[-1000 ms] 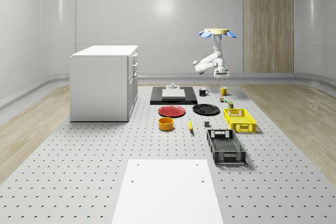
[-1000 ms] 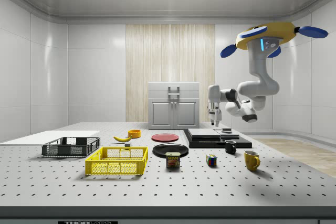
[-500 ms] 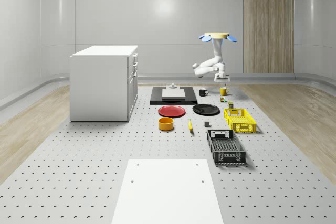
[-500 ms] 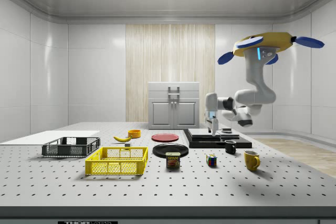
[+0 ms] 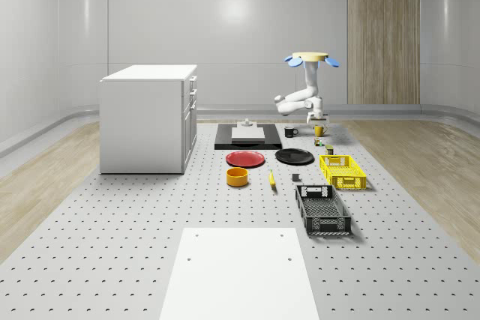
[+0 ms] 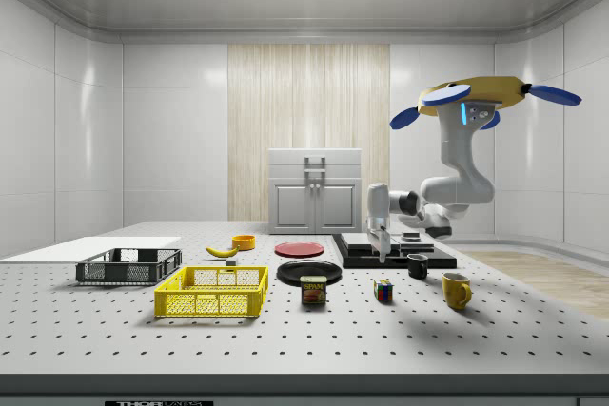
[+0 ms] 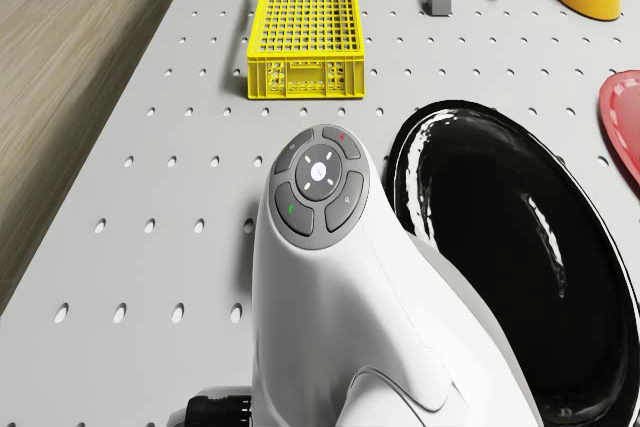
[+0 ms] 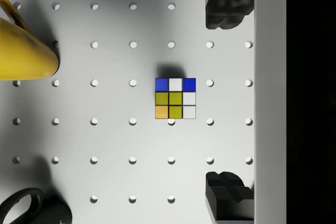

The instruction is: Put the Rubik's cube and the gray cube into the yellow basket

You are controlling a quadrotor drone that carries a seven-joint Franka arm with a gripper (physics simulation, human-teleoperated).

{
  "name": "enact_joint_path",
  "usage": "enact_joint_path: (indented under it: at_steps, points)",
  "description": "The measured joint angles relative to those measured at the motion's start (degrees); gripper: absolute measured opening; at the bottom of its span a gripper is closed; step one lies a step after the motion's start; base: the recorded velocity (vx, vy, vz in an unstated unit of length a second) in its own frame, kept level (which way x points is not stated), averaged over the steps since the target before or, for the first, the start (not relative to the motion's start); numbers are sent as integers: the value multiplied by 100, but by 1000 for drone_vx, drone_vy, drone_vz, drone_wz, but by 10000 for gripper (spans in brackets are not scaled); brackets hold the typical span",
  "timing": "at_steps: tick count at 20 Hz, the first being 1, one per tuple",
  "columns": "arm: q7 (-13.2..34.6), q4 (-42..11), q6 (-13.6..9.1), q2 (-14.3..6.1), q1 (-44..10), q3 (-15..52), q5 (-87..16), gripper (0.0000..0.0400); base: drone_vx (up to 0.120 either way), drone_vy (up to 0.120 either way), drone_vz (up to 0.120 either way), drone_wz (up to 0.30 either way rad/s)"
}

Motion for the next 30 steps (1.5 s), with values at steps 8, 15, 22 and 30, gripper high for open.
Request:
enact_joint_path:
  at_steps: [8,15,22,30]
  points:
    - [72,16,202,-223,-76,69,116,400,0,0,-120,0]
    - [126,28,371,-406,-134,122,209,400,0,0,-120,0]
    - [142,61,614,-615,-158,0,141,400,0,0,-17,0]
    - [142,117,895,-827,-177,-235,-36,400,0,0,0,0]
